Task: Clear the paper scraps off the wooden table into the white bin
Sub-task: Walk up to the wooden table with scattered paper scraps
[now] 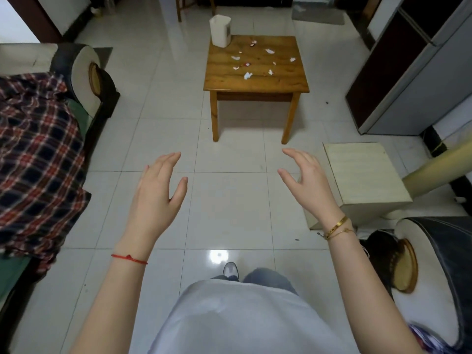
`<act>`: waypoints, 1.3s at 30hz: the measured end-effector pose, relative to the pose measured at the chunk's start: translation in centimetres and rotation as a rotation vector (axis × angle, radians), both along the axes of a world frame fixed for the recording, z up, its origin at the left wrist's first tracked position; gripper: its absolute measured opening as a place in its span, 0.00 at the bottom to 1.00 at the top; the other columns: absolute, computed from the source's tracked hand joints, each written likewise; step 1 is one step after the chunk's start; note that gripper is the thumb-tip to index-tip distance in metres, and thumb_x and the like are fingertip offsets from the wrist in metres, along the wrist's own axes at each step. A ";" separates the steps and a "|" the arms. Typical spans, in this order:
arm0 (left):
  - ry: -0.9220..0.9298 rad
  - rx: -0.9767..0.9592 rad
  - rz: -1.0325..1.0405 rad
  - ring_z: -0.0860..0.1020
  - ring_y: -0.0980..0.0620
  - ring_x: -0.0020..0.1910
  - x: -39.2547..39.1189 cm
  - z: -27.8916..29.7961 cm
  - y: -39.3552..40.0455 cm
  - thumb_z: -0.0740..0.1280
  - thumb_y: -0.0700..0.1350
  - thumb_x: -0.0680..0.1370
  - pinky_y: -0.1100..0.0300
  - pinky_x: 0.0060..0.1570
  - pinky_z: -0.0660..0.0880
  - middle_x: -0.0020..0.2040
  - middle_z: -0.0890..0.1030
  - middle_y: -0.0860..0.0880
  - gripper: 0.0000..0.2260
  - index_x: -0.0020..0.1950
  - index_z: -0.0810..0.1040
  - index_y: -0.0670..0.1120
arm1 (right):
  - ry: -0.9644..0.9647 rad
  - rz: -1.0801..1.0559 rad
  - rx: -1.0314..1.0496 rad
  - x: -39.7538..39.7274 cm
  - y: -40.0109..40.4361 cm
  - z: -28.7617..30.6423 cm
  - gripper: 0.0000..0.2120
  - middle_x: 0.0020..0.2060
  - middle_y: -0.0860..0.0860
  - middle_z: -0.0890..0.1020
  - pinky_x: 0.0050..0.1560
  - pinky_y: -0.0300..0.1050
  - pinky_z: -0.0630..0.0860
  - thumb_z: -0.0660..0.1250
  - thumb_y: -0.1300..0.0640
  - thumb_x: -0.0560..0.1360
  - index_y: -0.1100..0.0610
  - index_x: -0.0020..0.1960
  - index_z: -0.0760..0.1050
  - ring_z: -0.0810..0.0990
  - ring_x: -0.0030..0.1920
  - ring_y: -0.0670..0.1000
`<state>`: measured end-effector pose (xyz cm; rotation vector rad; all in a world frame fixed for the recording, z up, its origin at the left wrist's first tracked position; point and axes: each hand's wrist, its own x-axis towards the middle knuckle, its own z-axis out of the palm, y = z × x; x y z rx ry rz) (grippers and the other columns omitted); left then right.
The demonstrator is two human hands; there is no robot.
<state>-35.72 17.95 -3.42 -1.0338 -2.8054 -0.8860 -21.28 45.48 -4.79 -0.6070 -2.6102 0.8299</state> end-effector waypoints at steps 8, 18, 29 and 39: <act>-0.002 -0.060 -0.055 0.67 0.51 0.71 -11.7 -0.4 8.3 0.59 0.50 0.79 0.45 0.70 0.64 0.70 0.70 0.49 0.22 0.72 0.63 0.48 | -0.017 -0.053 -0.016 -10.1 7.2 -1.6 0.21 0.66 0.49 0.73 0.68 0.39 0.60 0.63 0.51 0.78 0.54 0.69 0.68 0.67 0.67 0.49; 0.016 -0.074 -0.034 0.68 0.50 0.69 -27.0 -1.9 23.6 0.59 0.51 0.79 0.46 0.69 0.66 0.70 0.71 0.49 0.21 0.72 0.64 0.49 | -0.030 -0.051 -0.043 -25.5 22.1 -3.2 0.20 0.64 0.50 0.74 0.67 0.41 0.62 0.64 0.52 0.78 0.55 0.68 0.69 0.68 0.67 0.50; 0.053 -0.016 0.041 0.70 0.50 0.67 -42.5 -0.2 37.8 0.60 0.49 0.78 0.53 0.67 0.68 0.68 0.73 0.49 0.20 0.70 0.67 0.48 | -0.037 -0.002 -0.034 -43.3 37.1 -0.3 0.20 0.66 0.50 0.72 0.68 0.44 0.63 0.64 0.52 0.78 0.52 0.69 0.68 0.66 0.68 0.48; 0.008 -0.004 -0.001 0.70 0.51 0.67 -59.2 -4.2 47.5 0.59 0.52 0.78 0.54 0.67 0.68 0.67 0.73 0.50 0.20 0.70 0.66 0.50 | -0.080 0.001 -0.062 -59.2 46.1 -3.3 0.21 0.67 0.52 0.72 0.70 0.48 0.64 0.64 0.54 0.77 0.55 0.70 0.68 0.66 0.69 0.50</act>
